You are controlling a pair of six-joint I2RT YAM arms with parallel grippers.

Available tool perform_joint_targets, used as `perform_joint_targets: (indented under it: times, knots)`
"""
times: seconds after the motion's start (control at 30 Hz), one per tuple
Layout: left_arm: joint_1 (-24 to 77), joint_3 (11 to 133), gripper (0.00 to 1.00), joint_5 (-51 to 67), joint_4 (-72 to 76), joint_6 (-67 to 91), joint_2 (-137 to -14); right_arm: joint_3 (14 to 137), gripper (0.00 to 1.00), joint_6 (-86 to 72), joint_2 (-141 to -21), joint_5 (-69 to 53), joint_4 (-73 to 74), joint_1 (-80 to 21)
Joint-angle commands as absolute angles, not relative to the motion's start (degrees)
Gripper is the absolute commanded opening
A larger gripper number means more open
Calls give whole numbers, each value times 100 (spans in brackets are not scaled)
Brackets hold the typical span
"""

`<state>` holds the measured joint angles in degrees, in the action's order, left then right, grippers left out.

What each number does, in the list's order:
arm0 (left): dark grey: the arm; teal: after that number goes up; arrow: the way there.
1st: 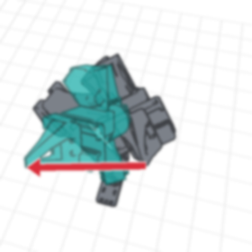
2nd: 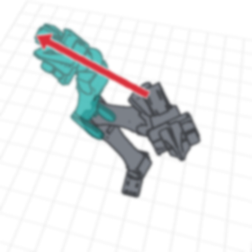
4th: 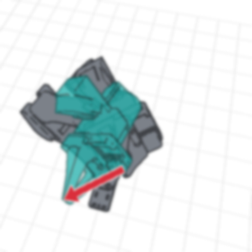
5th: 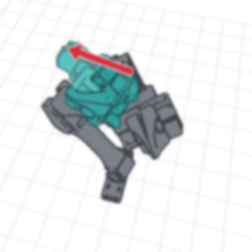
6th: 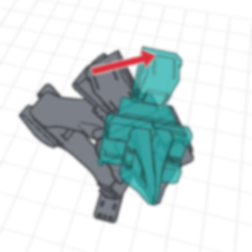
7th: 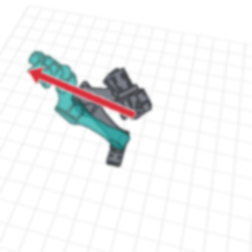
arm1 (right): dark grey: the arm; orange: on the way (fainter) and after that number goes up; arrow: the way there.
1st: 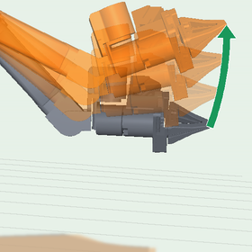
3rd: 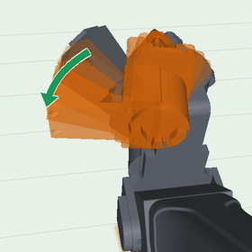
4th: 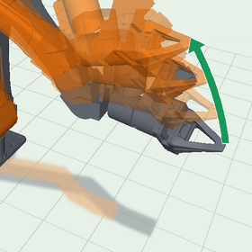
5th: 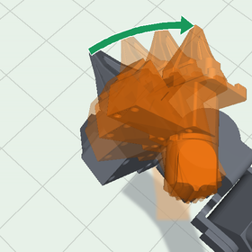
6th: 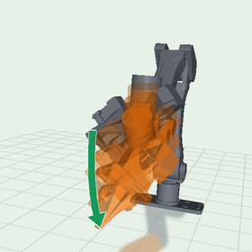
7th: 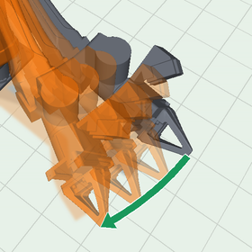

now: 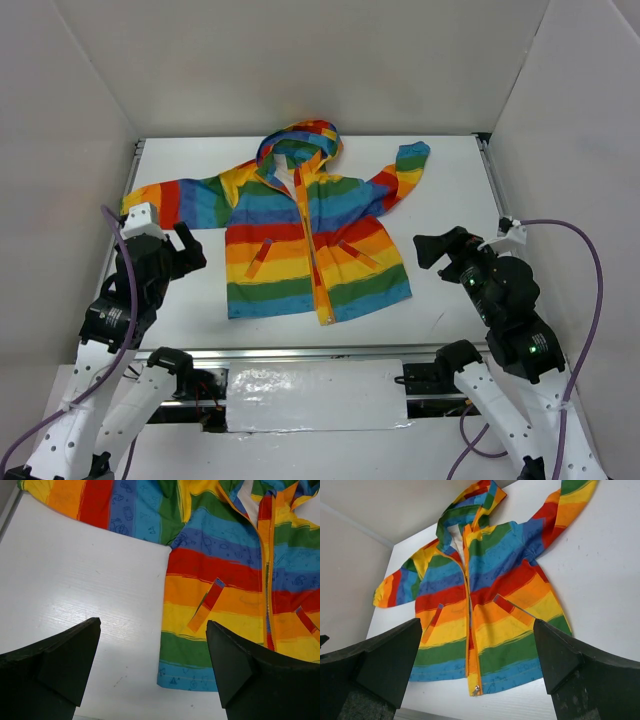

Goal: Zip up the jacket

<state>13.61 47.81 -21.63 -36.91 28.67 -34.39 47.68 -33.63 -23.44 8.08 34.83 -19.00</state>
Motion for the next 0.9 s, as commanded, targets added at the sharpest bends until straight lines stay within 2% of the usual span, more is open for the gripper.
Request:
perform_joint_targets:
  times: [0.0, 0.3, 0.43, 0.47, 0.6, 0.77, 0.87]
  knots:
    - [1327, 4948, 100, -2074, -3507, 2777, -3428, 5054, 100, -3410, -2434, 888, 3498, -1943]
    - [1327, 4913, 99, -1951, -3498, 2830, -3401, 4878, 100, -3323, -2162, 572, 3252, -1951]
    - [1327, 4896, 99, -1846, -3489, 2874, -3393, 4808, 100, -3173, -2390, -165, 2980, -1951]
    - [1327, 4896, 99, -1828, -3463, 2883, -3393, 4773, 100, -3164, -2521, -706, 2901, -1942]
    - [1318, 4913, 99, -1828, -3472, 2892, -3419, 4466, 100, -3426, -3908, -2503, 1937, -2065]
    - [1283, 4878, 99, -1899, -3525, 2927, -3331, 3964, 96, -4120, -5576, -1829, 643, -3453]
    - [1274, 4852, 99, -1890, -3480, 2892, -3296, 3946, 86, -4393, -6561, -1802, -156, -3761]
